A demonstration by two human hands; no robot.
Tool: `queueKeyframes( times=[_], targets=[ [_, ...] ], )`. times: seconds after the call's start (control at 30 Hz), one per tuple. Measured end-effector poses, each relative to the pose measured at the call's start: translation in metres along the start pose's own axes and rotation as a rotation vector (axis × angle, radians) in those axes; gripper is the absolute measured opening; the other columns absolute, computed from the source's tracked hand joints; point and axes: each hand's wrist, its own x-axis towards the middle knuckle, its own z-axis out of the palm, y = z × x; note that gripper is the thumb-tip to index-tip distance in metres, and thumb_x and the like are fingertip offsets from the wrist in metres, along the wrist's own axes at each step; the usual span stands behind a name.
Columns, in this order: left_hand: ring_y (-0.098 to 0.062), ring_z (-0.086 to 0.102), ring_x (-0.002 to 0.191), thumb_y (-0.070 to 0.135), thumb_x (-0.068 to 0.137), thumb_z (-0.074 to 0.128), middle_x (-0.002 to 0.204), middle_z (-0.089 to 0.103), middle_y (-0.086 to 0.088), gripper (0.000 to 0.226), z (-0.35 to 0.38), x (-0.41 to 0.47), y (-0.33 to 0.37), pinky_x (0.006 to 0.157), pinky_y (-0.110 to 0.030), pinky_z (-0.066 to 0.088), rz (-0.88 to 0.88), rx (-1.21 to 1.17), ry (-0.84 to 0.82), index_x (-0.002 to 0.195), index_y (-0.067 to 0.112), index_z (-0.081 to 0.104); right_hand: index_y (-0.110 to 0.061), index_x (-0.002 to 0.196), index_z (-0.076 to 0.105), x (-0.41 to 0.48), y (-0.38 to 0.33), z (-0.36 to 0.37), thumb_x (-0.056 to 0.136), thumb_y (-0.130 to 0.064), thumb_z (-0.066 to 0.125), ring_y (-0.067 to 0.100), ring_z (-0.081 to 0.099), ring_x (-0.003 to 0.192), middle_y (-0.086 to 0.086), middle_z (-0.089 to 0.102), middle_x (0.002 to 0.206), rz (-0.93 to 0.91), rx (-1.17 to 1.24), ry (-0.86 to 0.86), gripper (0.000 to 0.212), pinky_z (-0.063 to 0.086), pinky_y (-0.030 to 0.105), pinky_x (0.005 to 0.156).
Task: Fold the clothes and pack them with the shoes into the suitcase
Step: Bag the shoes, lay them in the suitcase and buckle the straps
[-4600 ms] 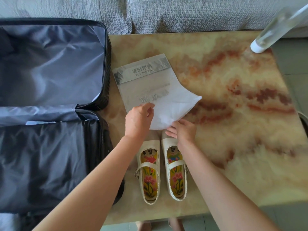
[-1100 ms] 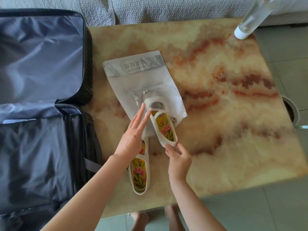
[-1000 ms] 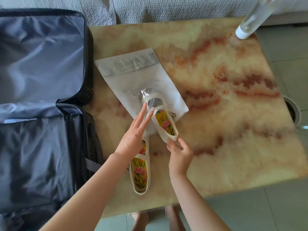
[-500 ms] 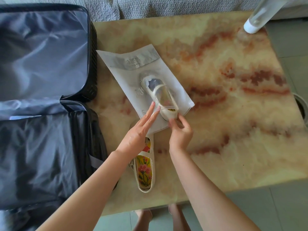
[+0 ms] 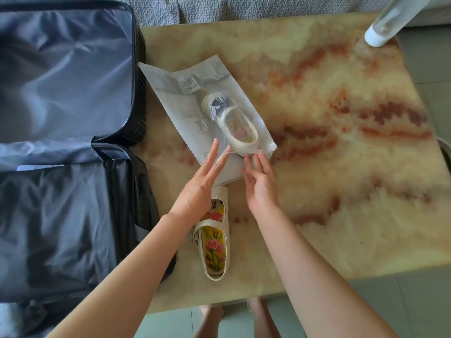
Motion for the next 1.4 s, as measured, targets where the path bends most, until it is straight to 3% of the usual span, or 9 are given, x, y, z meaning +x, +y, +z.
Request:
queueKeyframes(
  times=[0.03, 0.1, 0.2, 0.33, 0.43, 0.5, 0.7, 1.1, 1.4],
  targets=[
    [-0.009, 0.021, 0.141, -0.026, 0.073, 0.04, 0.16, -0.011, 0.006, 0.103, 0.004, -0.001, -0.008, 0.066, -0.026, 0.053, 0.048, 0.032, 0.003, 0.152, 0.028, 0.003, -0.011, 0.14, 0.044, -0.002, -0.002, -0.002, 0.091, 0.015, 0.043, 0.019, 0.051, 0.127, 0.005, 0.045, 0.144, -0.019, -0.071, 0.01, 0.055, 0.046, 0.028, 0.097],
    [-0.007, 0.015, 0.143, -0.029, 0.07, 0.042, 0.16, -0.009, 0.003, 0.107, 0.007, -0.001, -0.013, 0.057, -0.022, 0.049, 0.01, 0.008, 0.004, 0.153, 0.028, 0.005, -0.01, 0.13, 0.054, -0.009, -0.001, -0.008, 0.091, 0.008, 0.051, 0.02, 0.057, 0.119, 0.006, 0.055, 0.134, -0.073, -0.227, 0.073, 0.043, 0.05, 0.029, 0.094],
    [-0.011, 0.007, 0.146, -0.027, 0.075, 0.044, 0.159, -0.011, 0.011, 0.106, 0.004, -0.005, -0.01, 0.082, -0.014, 0.047, -0.056, -0.086, 0.088, 0.15, 0.039, 0.008, -0.018, 0.108, 0.064, -0.04, 0.005, -0.022, 0.091, -0.013, 0.062, 0.017, 0.064, 0.097, 0.001, 0.067, 0.106, -0.094, -0.538, 0.135, 0.018, 0.051, 0.03, 0.083],
    [0.002, -0.001, 0.139, -0.018, 0.082, 0.052, 0.158, -0.005, 0.01, 0.096, 0.0, -0.015, -0.006, 0.093, -0.012, 0.027, -0.138, -0.085, 0.141, 0.148, 0.04, 0.013, -0.03, 0.129, 0.05, -0.096, 0.033, -0.059, 0.075, -0.057, 0.07, 0.008, 0.056, 0.11, -0.016, 0.055, 0.122, 0.107, -1.092, -0.086, 0.064, 0.045, 0.029, 0.095],
    [-0.006, 0.008, 0.142, -0.014, 0.084, 0.057, 0.16, -0.005, 0.006, 0.094, 0.0, -0.016, -0.007, 0.096, -0.019, 0.032, -0.193, -0.093, 0.151, 0.15, 0.038, 0.014, -0.035, 0.127, 0.05, -0.127, 0.057, -0.08, 0.075, -0.05, 0.072, 0.006, 0.057, 0.112, -0.024, 0.057, 0.117, 0.21, -1.317, -0.129, 0.059, 0.046, 0.03, 0.097],
    [-0.012, 0.018, 0.144, -0.014, 0.083, 0.058, 0.16, -0.005, 0.004, 0.095, 0.0, -0.016, -0.006, 0.091, -0.019, 0.037, -0.201, -0.106, 0.147, 0.15, 0.037, 0.014, -0.033, 0.108, 0.063, -0.133, 0.067, -0.087, 0.079, -0.029, 0.07, 0.006, 0.066, 0.09, -0.019, 0.069, 0.094, 0.154, -1.201, -0.046, 0.03, 0.055, 0.039, 0.083],
    [-0.013, 0.029, 0.139, -0.019, 0.078, 0.057, 0.16, -0.002, 0.0, 0.1, -0.003, -0.013, -0.01, 0.086, -0.021, 0.045, -0.192, -0.107, 0.181, 0.15, 0.037, 0.015, -0.034, 0.111, 0.056, -0.129, 0.051, -0.109, 0.087, 0.001, 0.064, 0.012, 0.072, 0.081, -0.005, 0.074, 0.088, 0.16, -0.82, -0.026, 0.043, 0.06, 0.031, 0.062],
    [-0.014, 0.023, 0.143, -0.021, 0.078, 0.05, 0.16, -0.005, 0.001, 0.1, -0.007, -0.014, -0.012, 0.09, -0.026, 0.045, -0.192, -0.141, 0.144, 0.147, 0.04, 0.012, -0.019, 0.108, 0.067, -0.108, -0.013, -0.175, 0.086, 0.007, 0.061, 0.018, 0.071, 0.09, -0.003, 0.074, 0.1, 0.119, -0.82, -0.082, 0.035, 0.06, 0.037, 0.07],
    [-0.018, 0.03, 0.141, -0.02, 0.081, 0.049, 0.16, -0.006, 0.0, 0.097, -0.009, -0.017, -0.017, 0.083, -0.023, 0.047, -0.198, -0.102, 0.139, 0.149, 0.038, 0.012, -0.02, 0.113, 0.062, -0.114, -0.019, -0.182, 0.086, 0.008, 0.06, 0.019, 0.072, 0.08, -0.005, 0.075, 0.094, 0.084, -0.763, -0.077, 0.038, 0.059, 0.027, 0.064]
  ],
)
